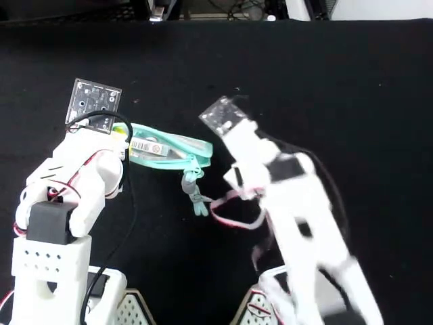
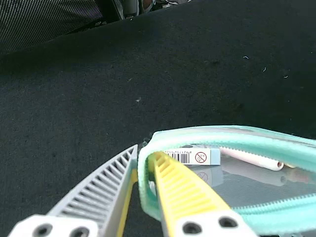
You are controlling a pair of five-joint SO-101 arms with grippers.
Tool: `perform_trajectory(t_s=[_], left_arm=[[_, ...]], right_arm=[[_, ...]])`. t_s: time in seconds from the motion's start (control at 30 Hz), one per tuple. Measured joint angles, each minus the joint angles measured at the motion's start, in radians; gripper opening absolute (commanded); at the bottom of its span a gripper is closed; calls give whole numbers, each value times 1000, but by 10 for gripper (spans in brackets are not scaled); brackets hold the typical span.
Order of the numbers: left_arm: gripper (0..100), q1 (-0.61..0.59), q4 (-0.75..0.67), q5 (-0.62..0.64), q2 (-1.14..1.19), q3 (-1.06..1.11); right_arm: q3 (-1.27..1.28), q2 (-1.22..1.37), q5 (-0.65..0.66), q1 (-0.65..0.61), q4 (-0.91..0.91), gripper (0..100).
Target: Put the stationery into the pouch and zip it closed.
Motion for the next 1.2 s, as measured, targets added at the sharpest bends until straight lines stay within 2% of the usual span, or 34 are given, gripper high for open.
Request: perform_trajectory(t_s=[0.23, 0.37, 0.57, 0.7, 0.9, 1.0, 1.2], left_arm=[[36, 0, 0, 0, 0, 0], [36, 0, 0, 0, 0, 0], [36, 0, 0, 0, 0, 0], [36, 0, 0, 0, 0, 0], [36, 0, 0, 0, 0, 0], [36, 0, 0, 0, 0, 0], [36, 0, 0, 0, 0, 0]], right_arm=[[-57, -595, -61, 0, 58, 12], [-118, -749, -155, -58, -20, 12], [-121, -767, -281, -284, -267, 12], [-124, -761, -334, -333, -423, 12], [-132, -657, -427, -425, -497, 12], [-132, -591, -434, -479, -549, 12], [-130, -482, -439, -497, -569, 12]])
